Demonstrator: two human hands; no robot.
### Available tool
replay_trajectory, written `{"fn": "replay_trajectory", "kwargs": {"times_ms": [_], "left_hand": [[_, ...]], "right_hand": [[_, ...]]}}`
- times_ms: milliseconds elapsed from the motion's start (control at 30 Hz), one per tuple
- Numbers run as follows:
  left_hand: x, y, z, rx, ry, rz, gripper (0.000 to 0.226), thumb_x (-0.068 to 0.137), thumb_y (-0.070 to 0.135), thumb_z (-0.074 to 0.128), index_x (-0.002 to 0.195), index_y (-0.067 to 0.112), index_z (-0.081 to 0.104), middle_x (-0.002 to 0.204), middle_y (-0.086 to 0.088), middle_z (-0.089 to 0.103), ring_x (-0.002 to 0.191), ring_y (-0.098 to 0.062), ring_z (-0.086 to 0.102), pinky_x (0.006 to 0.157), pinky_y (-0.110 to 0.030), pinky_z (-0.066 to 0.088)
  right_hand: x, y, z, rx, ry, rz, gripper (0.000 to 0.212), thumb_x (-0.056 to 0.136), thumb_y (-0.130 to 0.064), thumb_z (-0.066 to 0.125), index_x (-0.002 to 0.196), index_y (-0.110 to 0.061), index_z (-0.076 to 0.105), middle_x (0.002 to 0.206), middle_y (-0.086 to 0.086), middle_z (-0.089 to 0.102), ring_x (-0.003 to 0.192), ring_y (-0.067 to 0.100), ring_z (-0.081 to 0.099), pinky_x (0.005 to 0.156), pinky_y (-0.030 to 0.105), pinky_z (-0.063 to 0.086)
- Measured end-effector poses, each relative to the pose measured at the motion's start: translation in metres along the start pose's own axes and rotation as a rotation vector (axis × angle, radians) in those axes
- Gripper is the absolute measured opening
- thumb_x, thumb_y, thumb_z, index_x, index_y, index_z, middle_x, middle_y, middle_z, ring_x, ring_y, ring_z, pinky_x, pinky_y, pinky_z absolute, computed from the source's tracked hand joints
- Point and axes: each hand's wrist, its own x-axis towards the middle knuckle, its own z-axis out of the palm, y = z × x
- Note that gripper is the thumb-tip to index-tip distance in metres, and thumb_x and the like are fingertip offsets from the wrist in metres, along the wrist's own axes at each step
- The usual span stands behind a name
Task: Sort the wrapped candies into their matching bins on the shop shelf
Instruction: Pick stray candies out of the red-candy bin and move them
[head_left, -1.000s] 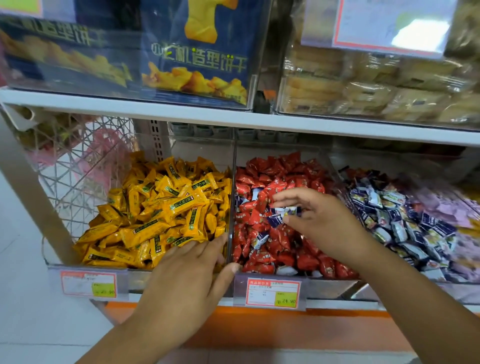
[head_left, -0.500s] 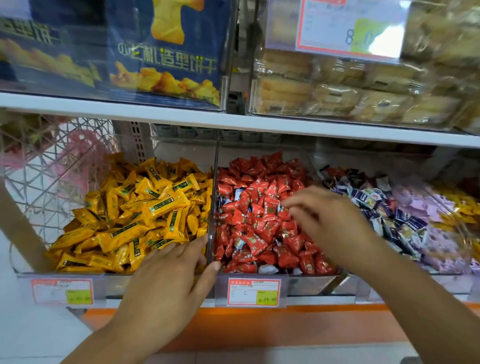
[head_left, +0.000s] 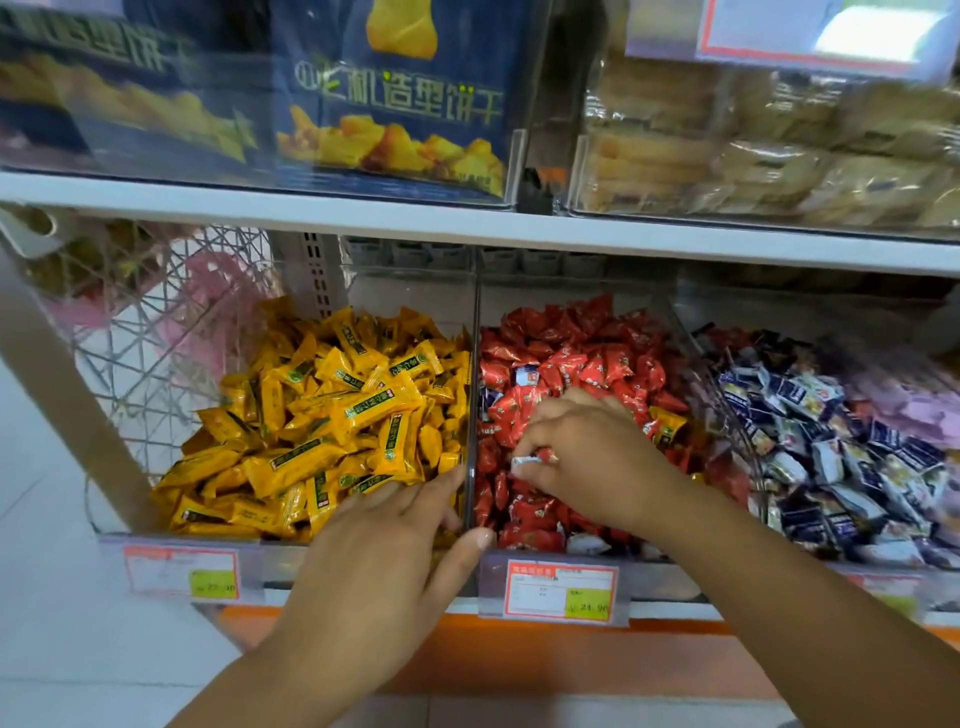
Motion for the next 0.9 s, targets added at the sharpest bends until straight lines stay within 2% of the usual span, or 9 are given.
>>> {"fn": "replay_trajectory", "kwargs": {"times_ms": [67, 167, 300, 433, 500, 567, 667, 733, 900], "left_hand": [[0.0, -0.001, 0.0, 0.008, 0.003, 0.0, 0.064, 0.099, 0.058, 0.018, 0.118, 0.021, 0.066, 0.079, 0.028, 0.029, 0.066, -0.003, 0.051, 0.059, -0.018, 0.035], [0.0, -0.001, 0.001, 0.018, 0.016, 0.004, 0.064, 0.099, 0.057, 0.017, 0.117, 0.02, 0.067, 0.074, 0.027, 0.037, 0.064, -0.004, 0.054, 0.059, -0.019, 0.035], [-0.001, -0.002, 0.002, 0.026, 0.015, 0.016, 0.064, 0.099, 0.056, 0.019, 0.117, 0.018, 0.067, 0.071, 0.023, 0.054, 0.064, -0.005, 0.053, 0.06, -0.019, 0.035], [-0.001, -0.003, 0.004, 0.014, 0.0, 0.025, 0.062, 0.099, 0.057, 0.021, 0.118, 0.019, 0.066, 0.073, 0.024, 0.056, 0.066, -0.003, 0.053, 0.061, -0.019, 0.035], [-0.001, -0.004, 0.004, 0.014, 0.002, 0.031, 0.061, 0.099, 0.056, 0.022, 0.118, 0.019, 0.066, 0.074, 0.024, 0.056, 0.067, -0.003, 0.052, 0.062, -0.018, 0.035], [-0.002, -0.004, 0.003, 0.014, 0.005, 0.032, 0.061, 0.099, 0.056, 0.022, 0.119, 0.018, 0.065, 0.074, 0.023, 0.056, 0.068, -0.003, 0.051, 0.062, -0.018, 0.036], [-0.002, -0.003, 0.002, 0.011, -0.001, 0.03, 0.063, 0.1, 0.056, 0.02, 0.119, 0.018, 0.066, 0.076, 0.023, 0.057, 0.068, -0.004, 0.054, 0.061, -0.019, 0.039], [-0.002, -0.003, 0.002, 0.009, -0.008, 0.024, 0.064, 0.099, 0.056, 0.018, 0.119, 0.019, 0.066, 0.076, 0.023, 0.057, 0.069, -0.004, 0.056, 0.061, -0.02, 0.041], [-0.001, -0.002, 0.002, -0.008, -0.023, 0.006, 0.065, 0.099, 0.058, 0.016, 0.119, 0.021, 0.065, 0.078, 0.023, 0.058, 0.07, -0.005, 0.058, 0.059, -0.023, 0.046]], "right_hand": [[0.0, 0.006, -0.007, 0.232, 0.109, 0.032, 0.026, 0.087, -0.053, 0.055, 0.092, -0.033, 0.07, 0.102, -0.016, 0.06, 0.106, 0.01, 0.048, 0.096, 0.036, 0.036], [0.008, 0.009, -0.022, 0.379, 0.309, 0.084, 0.009, 0.087, -0.034, 0.065, 0.092, -0.026, 0.067, 0.101, -0.012, 0.062, 0.101, 0.01, 0.051, 0.088, 0.027, 0.04], [0.029, 0.007, -0.018, 0.274, 0.211, 0.207, 0.022, 0.095, -0.027, 0.056, 0.116, -0.031, 0.061, 0.106, -0.004, 0.052, 0.089, 0.01, 0.05, 0.075, 0.023, 0.035], [0.044, 0.01, 0.001, 0.117, 0.067, 0.181, 0.043, 0.097, -0.026, 0.054, 0.139, -0.021, 0.049, 0.137, 0.002, 0.051, 0.125, 0.021, 0.042, 0.102, 0.027, 0.029], [0.045, 0.01, 0.003, 0.131, 0.007, 0.167, 0.05, 0.096, -0.03, 0.057, 0.144, -0.021, 0.043, 0.136, 0.0, 0.047, 0.125, 0.021, 0.044, 0.102, 0.032, 0.037], [0.043, 0.009, 0.005, 0.14, 0.034, 0.17, 0.044, 0.096, -0.03, 0.057, 0.139, -0.022, 0.049, 0.126, -0.003, 0.048, 0.113, 0.019, 0.052, 0.09, 0.032, 0.044], [0.034, 0.009, -0.001, 0.191, 0.126, 0.204, 0.021, 0.097, -0.034, 0.054, 0.115, -0.028, 0.063, 0.114, -0.009, 0.054, 0.098, 0.012, 0.055, 0.076, 0.029, 0.041], [0.027, 0.012, -0.012, 0.212, 0.117, 0.219, 0.014, 0.097, -0.035, 0.053, 0.107, -0.031, 0.061, 0.107, -0.01, 0.057, 0.091, 0.01, 0.053, 0.073, 0.029, 0.038], [0.016, 0.004, -0.034, 0.304, 0.089, 0.154, 0.019, 0.101, -0.03, 0.044, 0.116, -0.036, 0.054, 0.105, -0.01, 0.05, 0.098, 0.009, 0.051, 0.076, 0.026, 0.034]]}}
